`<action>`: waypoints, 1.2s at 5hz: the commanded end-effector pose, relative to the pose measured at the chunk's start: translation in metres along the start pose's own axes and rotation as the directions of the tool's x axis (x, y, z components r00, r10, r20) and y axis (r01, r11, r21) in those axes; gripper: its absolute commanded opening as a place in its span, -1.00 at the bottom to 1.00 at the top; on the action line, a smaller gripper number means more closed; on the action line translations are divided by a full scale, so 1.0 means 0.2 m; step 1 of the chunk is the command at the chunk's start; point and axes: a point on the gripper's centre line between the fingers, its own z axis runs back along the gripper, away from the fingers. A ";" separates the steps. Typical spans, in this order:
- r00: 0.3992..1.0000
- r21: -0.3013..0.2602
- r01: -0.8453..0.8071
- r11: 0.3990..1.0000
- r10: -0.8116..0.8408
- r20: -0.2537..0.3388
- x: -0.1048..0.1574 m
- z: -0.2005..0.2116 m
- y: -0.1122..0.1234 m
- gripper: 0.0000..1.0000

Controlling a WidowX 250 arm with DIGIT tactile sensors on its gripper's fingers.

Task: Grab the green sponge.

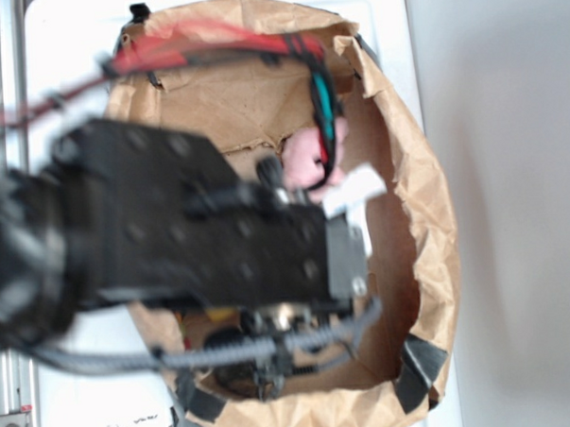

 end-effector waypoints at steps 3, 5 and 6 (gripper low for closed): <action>0.996 0.130 0.008 0.992 -0.020 0.091 0.13 0.38 0.13 -1.00; 0.988 -0.015 0.076 0.997 -0.073 0.134 0.14 0.40 0.10 -1.00; 0.986 -0.058 0.093 0.994 -0.083 0.145 0.13 0.41 0.06 -1.00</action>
